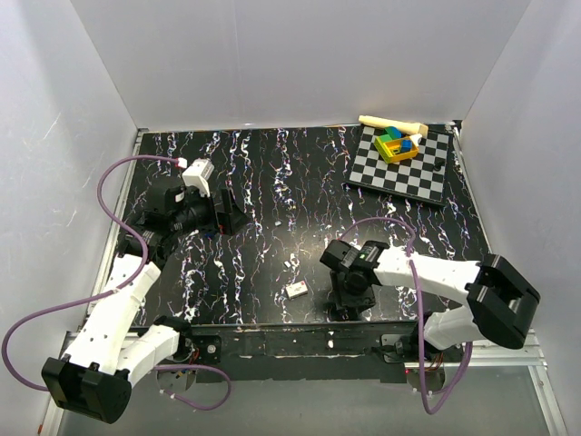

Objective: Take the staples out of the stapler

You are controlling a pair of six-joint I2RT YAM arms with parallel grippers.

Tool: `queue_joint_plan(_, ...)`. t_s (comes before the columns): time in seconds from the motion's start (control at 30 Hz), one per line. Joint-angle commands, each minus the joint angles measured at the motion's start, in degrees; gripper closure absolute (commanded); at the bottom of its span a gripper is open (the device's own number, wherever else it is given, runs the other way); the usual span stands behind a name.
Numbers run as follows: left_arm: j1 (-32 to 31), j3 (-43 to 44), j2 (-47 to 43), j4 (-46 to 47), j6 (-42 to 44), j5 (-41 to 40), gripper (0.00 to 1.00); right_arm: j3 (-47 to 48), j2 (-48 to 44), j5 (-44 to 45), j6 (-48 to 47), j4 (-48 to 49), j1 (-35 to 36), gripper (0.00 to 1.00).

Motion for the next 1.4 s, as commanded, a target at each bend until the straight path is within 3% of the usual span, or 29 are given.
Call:
queue_joint_plan(0.0,-0.77,0.41,-1.13,0.03,1.24,-1.93,0.02,2.75,2.09,3.16,-1.16,1.87,0.30,0.43)
queue_joint_plan(0.27,-1.83,1.11,-0.08,-0.32,1.68,-3.51,0.02,1.96,4.29,2.36,-3.71,5.82,0.12,0.43)
queue_joint_plan(0.87,-2.80,0.94,0.10,-0.32,2.12,-5.10,0.02,8.02,9.47,7.02,-13.90,2.75,-1.28,0.41)
queue_joint_plan(1.37,-3.32,0.76,0.28,-0.41,2.39,-6.07,0.02,7.05,9.56,-0.89,-24.36,9.60,-5.77,0.43)
